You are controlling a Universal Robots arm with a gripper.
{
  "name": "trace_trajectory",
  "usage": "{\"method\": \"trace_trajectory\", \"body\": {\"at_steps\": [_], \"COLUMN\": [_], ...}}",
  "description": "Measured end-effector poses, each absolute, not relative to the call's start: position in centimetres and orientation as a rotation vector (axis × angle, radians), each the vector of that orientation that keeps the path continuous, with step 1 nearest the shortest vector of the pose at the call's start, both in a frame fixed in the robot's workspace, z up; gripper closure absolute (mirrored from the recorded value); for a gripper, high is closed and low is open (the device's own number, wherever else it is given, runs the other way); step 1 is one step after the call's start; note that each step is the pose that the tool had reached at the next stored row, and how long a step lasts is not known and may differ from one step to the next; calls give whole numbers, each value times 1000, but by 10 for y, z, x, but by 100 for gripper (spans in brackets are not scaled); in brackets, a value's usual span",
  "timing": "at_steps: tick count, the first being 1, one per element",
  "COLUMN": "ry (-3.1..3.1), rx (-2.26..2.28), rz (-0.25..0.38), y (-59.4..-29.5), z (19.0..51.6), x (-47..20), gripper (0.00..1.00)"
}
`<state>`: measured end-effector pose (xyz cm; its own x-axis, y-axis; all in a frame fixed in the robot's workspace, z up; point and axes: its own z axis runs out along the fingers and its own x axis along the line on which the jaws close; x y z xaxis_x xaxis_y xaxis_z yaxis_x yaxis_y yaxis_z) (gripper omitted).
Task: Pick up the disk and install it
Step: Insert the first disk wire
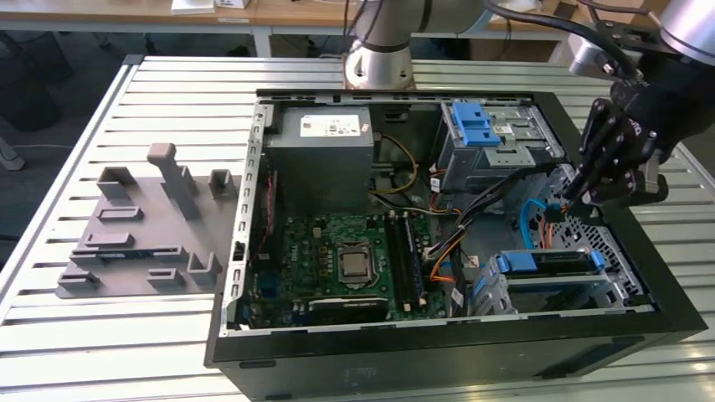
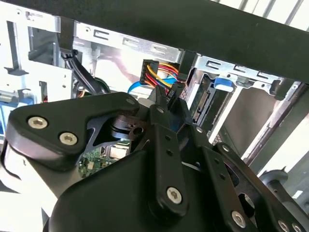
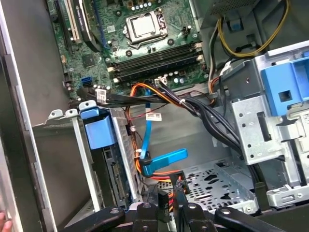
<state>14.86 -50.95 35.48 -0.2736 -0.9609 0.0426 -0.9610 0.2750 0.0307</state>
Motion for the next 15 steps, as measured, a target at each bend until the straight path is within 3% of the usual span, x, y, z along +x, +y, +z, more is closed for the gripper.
{"method": "trace_trajectory", "body": {"at_steps": [4, 6, 15], "ry": [-2450, -2449, -2398], "rx": [1846, 1846, 1914], "rz": [45, 46, 51], "y": [-508, -508, -509], "z": [354, 354, 354], "x": [149, 149, 144], "gripper": [75, 84, 84]}}
